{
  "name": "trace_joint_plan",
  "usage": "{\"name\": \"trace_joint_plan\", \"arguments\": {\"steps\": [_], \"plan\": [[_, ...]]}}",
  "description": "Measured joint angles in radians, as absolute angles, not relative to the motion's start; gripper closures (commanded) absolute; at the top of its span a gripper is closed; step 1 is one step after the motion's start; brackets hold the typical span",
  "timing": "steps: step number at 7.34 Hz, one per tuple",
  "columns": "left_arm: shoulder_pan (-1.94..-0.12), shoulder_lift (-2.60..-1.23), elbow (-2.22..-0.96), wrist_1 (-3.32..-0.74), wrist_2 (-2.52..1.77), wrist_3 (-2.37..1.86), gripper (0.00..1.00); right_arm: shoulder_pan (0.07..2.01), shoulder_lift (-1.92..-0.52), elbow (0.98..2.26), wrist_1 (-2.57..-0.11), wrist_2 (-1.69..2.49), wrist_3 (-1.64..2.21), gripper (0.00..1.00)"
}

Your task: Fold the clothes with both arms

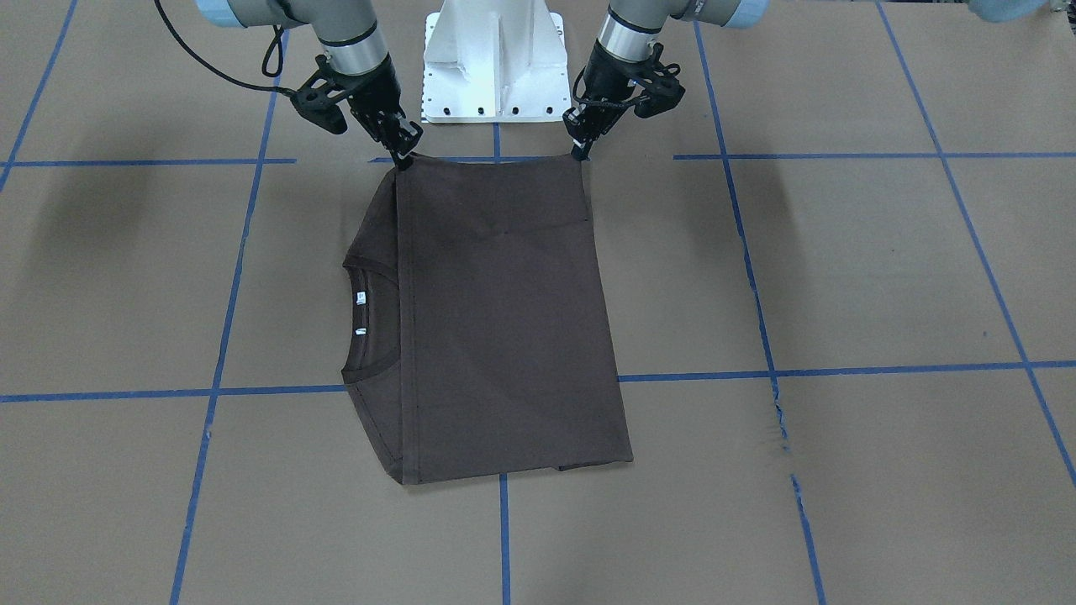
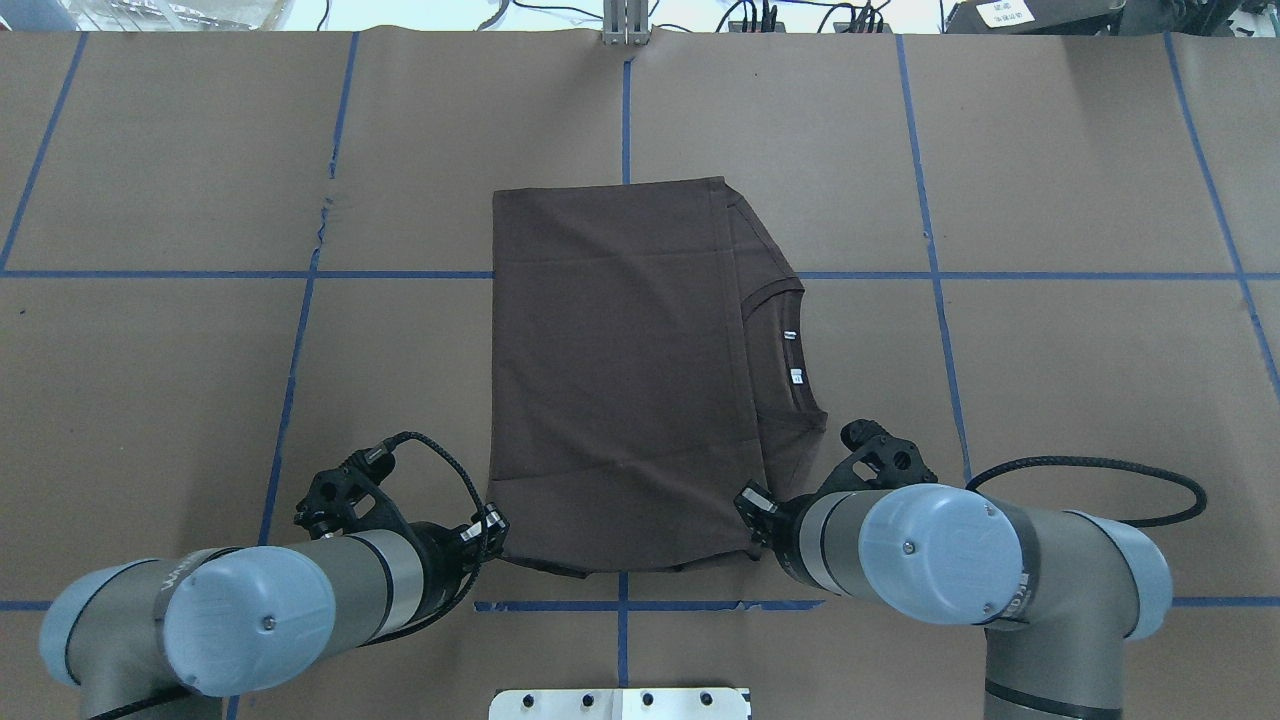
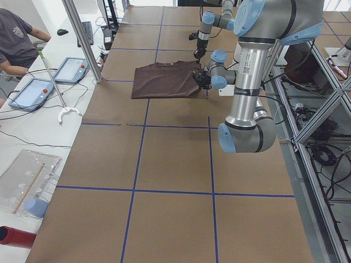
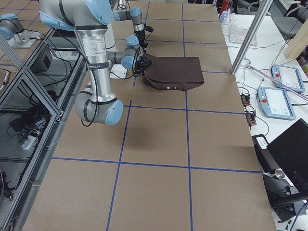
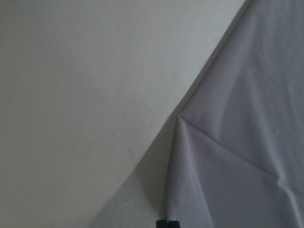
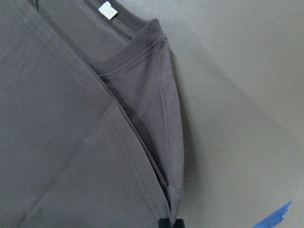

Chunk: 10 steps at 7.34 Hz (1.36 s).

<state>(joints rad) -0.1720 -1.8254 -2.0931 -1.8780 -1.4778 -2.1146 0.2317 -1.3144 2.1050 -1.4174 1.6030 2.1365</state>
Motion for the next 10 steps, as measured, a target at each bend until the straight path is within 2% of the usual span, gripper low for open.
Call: {"name": "trace_joint_plan", "arguments": {"steps": [2,4,7,10], "plan": [[-0.171,-1.804,-2.182,-1.863,-1.482,-2.101,1.00,0.235,-1.362,2.213,-1.417,1.633,2.143,1.00],[-0.232,-1.836,-2.186,-1.855,-1.496,-2.052,1.00,0.298,-1.359,2.249,-1.417,1.701,2.137,1.00],[-0.418,-2.004,-2.040,-1.809,-1.546,-1.913,1.00,0.533,-1.202,2.072,-1.420,1.879,2.073,1.00],[-0.496,-2.048,-1.954,-1.812,-1.549,-1.811,1.00,0.646,-1.075,1.900,-1.413,1.929,2.004,1.00]]}}
